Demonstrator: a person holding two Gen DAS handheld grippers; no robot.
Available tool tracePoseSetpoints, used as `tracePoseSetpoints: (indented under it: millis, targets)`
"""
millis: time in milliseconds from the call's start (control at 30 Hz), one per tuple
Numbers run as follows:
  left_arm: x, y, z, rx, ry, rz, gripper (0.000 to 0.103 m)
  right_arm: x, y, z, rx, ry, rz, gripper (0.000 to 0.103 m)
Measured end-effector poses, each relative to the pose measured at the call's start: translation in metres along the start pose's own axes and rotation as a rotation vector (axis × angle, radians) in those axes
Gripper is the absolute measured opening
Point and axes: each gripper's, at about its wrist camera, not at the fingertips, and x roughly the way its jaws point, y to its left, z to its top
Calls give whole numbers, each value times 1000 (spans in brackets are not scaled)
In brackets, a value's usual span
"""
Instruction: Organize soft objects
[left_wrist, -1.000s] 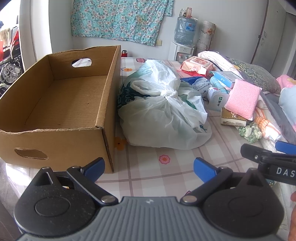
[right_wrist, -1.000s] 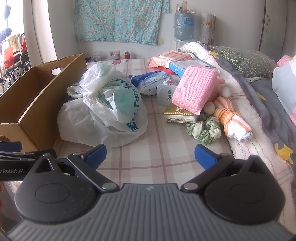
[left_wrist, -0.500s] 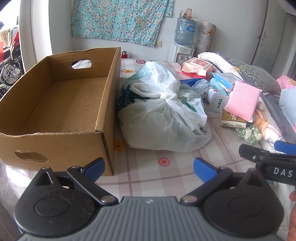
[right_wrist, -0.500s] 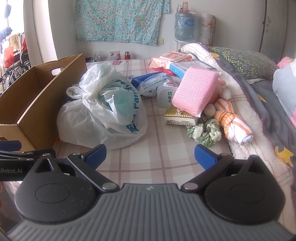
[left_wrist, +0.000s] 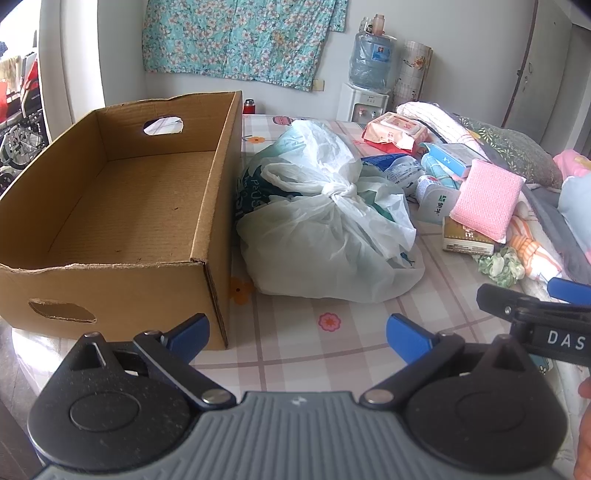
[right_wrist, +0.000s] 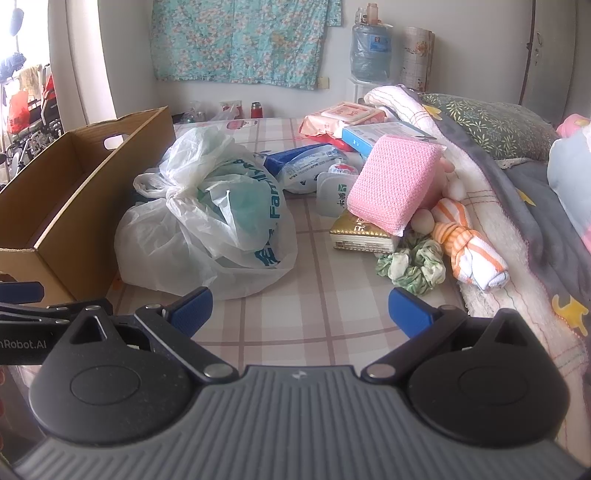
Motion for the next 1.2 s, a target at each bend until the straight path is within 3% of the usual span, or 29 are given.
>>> tracePoseSetpoints:
  millis: [1200]
  targets:
    - [5,3,-4,-8,19,13,102,4,3,-2,3,8,7,102]
